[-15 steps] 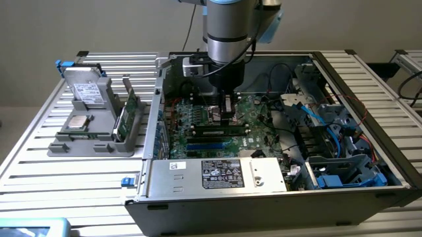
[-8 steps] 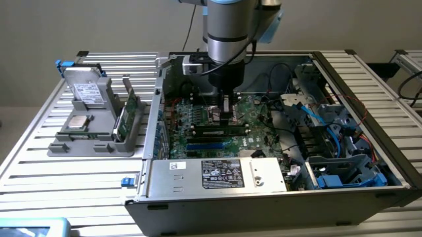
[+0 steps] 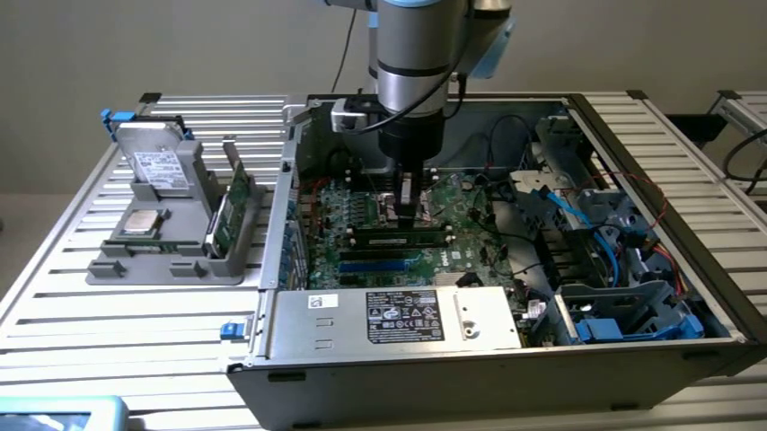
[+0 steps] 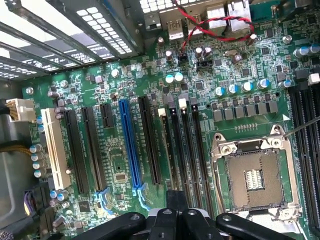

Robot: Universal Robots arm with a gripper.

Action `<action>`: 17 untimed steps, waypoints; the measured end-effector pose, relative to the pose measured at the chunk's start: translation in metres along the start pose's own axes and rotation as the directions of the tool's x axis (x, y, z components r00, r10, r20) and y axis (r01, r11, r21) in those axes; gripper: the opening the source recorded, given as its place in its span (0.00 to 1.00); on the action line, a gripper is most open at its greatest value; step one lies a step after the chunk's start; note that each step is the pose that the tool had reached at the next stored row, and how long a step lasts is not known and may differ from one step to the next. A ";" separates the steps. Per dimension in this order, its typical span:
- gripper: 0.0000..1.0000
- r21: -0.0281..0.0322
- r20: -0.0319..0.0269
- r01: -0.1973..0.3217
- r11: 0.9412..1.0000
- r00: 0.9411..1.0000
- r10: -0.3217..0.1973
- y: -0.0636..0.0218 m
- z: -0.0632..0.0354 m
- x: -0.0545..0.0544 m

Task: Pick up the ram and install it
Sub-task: 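Press down the ram until it locks into place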

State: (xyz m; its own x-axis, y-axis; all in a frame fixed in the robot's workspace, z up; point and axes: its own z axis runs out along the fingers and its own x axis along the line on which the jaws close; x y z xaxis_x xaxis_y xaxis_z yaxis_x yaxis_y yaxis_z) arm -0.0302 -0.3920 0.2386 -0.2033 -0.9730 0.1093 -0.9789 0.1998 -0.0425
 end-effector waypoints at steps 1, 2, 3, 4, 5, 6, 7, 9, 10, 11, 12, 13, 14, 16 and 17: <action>0.11 -0.001 0.000 -0.013 1.000 1.000 0.013 0.0000 0.0000 0.000; 0.11 -0.002 -0.001 -0.025 1.000 1.000 0.025 0.0000 0.0000 0.000; 0.11 -0.004 -0.001 -0.038 0.999 0.999 0.038 0.0000 0.0000 0.000; 0.11 -0.005 -0.001 -0.051 0.999 0.999 0.051 0.0000 0.0001 0.000; 0.11 -0.006 -0.002 -0.063 0.998 0.998 0.063 0.0000 0.0001 0.000; 0.11 -0.007 -0.002 -0.077 0.997 0.997 0.077 0.0000 0.0001 0.000; 0.11 -0.009 -0.002 -0.090 0.996 0.996 0.090 0.0000 0.0001 0.000; 0.11 -0.012 -0.002 -0.116 0.993 0.993 0.116 0.0000 0.0003 0.000; 0.11 -0.014 -0.001 -0.128 0.992 0.992 0.128 0.0000 0.0003 0.000; 0.11 -0.015 0.000 -0.140 0.990 0.990 0.140 0.0000 0.0003 0.000; 0.11 -0.017 0.000 -0.149 0.989 0.989 0.149 0.0000 0.0002 0.000; 0.11 -0.018 0.001 -0.156 0.988 0.988 0.156 0.0000 0.0001 0.000; 0.11 -0.018 0.002 -0.162 0.987 0.987 0.162 0.0000 -0.0002 0.000; 0.11 -0.017 0.003 -0.171 0.985 0.985 0.171 -0.0001 -0.0015 0.000; 0.11 -0.012 0.005 -0.178 0.984 0.984 0.178 -0.0001 -0.0014 0.000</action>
State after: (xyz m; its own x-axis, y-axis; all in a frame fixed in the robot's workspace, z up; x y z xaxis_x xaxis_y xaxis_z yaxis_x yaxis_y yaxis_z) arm -0.0301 -0.3919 0.2400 -0.3741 -0.9225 0.0949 -0.9273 0.3711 -0.0490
